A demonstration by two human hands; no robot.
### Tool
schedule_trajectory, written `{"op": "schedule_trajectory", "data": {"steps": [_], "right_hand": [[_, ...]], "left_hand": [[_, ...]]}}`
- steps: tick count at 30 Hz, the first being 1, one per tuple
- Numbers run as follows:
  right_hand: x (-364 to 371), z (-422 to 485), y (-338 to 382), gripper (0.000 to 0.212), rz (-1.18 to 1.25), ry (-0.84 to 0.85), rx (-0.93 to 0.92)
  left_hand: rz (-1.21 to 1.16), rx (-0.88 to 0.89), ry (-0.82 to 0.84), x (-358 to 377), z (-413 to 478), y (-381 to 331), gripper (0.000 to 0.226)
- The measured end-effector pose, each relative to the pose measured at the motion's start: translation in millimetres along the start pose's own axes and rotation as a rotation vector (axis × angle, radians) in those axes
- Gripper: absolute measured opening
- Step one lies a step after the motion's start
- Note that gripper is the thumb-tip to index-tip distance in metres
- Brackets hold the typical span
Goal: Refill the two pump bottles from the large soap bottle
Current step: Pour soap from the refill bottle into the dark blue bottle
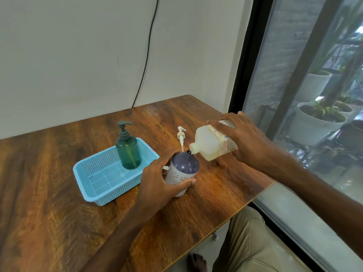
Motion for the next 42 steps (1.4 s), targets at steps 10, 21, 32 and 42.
{"op": "schedule_trajectory", "data": {"steps": [10,21,32,42], "right_hand": [[-0.1,1.1,0.6,0.083,-0.019,0.005,0.008],[-1.2,2.5,1.4,0.076,-0.021,0.006,-0.003],[-6.0,4.4,6.0,0.08,-0.013,0.009,0.011],[-2.1,5.7,2.2,0.079,-0.01,0.011,0.013]], "left_hand": [[0.014,-0.002,0.007,0.3,-0.2,1.1,0.097],[0.008,0.005,0.0,-0.1,-1.2,-0.2,0.095],[-0.007,0.015,0.0,-2.1,-0.5,-1.8,0.09],[-0.014,0.01,0.001,-3.0,0.5,-2.7,0.09]]}}
Point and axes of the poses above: each hand's wrist, its own z-axis towards the middle knuckle, its own x-axis out of the palm, y = z × x, the point moved 1 cm from there along z, towards the middle knuckle, and after that the axes turned 14 degrees about -y, right-handed, at the moved point
